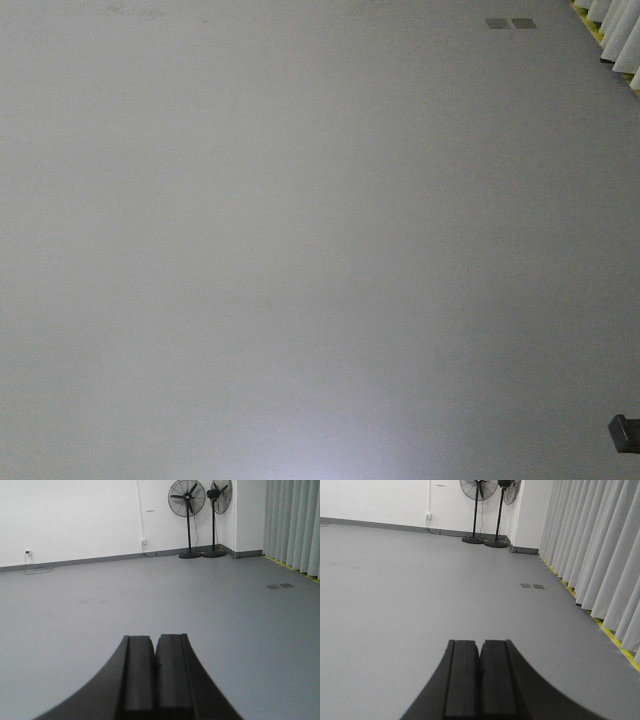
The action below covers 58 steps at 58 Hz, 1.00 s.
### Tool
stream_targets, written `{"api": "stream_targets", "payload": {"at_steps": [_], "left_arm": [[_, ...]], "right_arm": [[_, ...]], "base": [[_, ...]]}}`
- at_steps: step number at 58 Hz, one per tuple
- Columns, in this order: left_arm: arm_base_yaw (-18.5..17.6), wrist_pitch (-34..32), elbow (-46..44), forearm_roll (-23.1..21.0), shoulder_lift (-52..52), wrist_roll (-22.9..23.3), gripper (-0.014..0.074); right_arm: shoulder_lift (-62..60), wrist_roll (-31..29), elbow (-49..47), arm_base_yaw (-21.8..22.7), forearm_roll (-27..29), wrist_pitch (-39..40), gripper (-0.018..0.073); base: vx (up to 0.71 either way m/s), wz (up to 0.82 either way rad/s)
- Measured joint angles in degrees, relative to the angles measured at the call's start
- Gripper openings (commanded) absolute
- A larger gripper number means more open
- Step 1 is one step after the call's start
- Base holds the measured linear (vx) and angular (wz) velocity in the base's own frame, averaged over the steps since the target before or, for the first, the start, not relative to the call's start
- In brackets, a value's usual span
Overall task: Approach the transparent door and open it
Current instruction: 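Drive the base across the grey floor, turning toward the glass door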
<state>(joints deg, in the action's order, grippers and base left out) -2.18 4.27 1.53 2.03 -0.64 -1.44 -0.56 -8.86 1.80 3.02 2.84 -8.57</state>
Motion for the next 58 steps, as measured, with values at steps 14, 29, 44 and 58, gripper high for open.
{"api": "stream_targets", "payload": {"at_steps": [14, 29, 44, 58], "left_arm": [[0.0, 0.0, 0.0, 0.0, 0.0, 0.0, -0.0006], [0.0, 0.0, 0.0, 0.0, 0.0, 0.0, -0.0006], [0.0, 0.0, 0.0, 0.0, 0.0, 0.0, -0.0006], [0.0, 0.0, 0.0, 0.0, 0.0, 0.0, -0.0006]], "right_arm": [[0.0, 0.0, 0.0, 0.0, 0.0, 0.0, -0.0008], [0.0, 0.0, 0.0, 0.0, 0.0, 0.0, -0.0008], [0.0, 0.0, 0.0, 0.0, 0.0, 0.0, -0.0008], [0.0, 0.0, 0.0, 0.0, 0.0, 0.0, -0.0008]], "base": [[0.03, -0.02], [0.08, -0.02], [0.22, 0.03], [0.35, 0.16]]}}
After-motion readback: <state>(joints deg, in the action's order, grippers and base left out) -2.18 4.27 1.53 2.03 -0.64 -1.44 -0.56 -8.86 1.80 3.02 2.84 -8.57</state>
